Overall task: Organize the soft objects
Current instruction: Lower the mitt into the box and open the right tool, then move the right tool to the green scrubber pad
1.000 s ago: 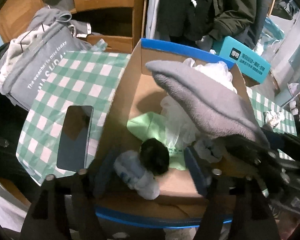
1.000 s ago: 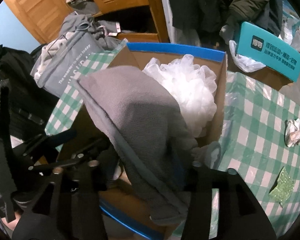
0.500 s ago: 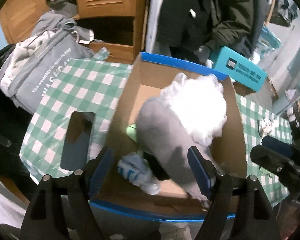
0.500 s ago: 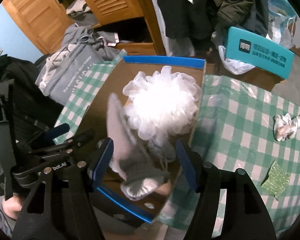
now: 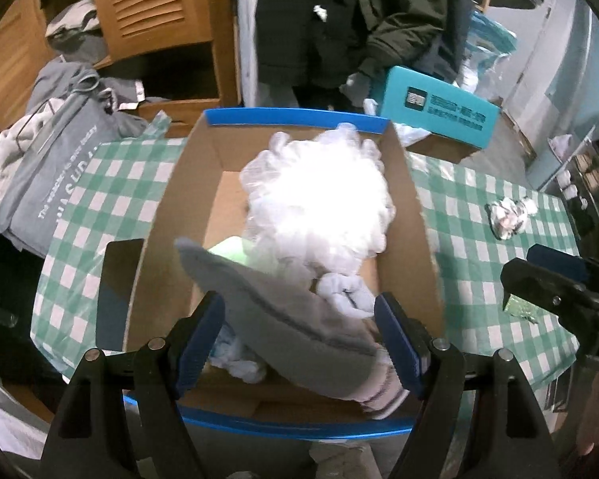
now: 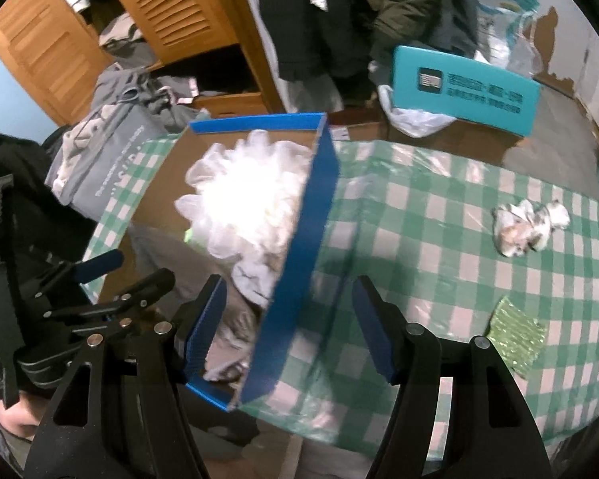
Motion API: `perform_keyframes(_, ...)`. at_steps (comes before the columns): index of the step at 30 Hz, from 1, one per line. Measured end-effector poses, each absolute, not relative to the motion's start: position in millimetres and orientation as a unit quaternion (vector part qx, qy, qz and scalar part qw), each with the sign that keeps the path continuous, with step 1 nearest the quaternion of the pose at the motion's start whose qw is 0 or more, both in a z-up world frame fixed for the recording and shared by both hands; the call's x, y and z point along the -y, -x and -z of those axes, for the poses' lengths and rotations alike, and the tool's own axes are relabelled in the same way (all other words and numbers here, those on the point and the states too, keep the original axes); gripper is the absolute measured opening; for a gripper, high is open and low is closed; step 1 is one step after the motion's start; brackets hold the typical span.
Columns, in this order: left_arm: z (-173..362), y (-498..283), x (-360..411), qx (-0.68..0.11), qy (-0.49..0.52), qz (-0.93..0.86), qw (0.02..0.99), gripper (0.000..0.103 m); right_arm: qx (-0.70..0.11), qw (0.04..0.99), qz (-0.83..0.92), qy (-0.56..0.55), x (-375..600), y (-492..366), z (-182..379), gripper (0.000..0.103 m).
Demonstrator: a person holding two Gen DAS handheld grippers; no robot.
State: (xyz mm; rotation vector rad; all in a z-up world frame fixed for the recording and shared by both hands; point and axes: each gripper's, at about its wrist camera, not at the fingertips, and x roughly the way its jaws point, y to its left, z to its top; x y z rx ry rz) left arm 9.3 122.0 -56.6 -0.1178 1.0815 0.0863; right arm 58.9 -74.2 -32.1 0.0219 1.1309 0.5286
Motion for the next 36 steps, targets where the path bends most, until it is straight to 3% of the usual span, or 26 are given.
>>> perform_keyframes(36, 63.2, -26.8, 4.3, -0.525, -0.034, 0.042, 0.850, 0.079, -0.530, 0.837, -0.129, -0.034, 215.1, -61.1, 44.8, 0.067)
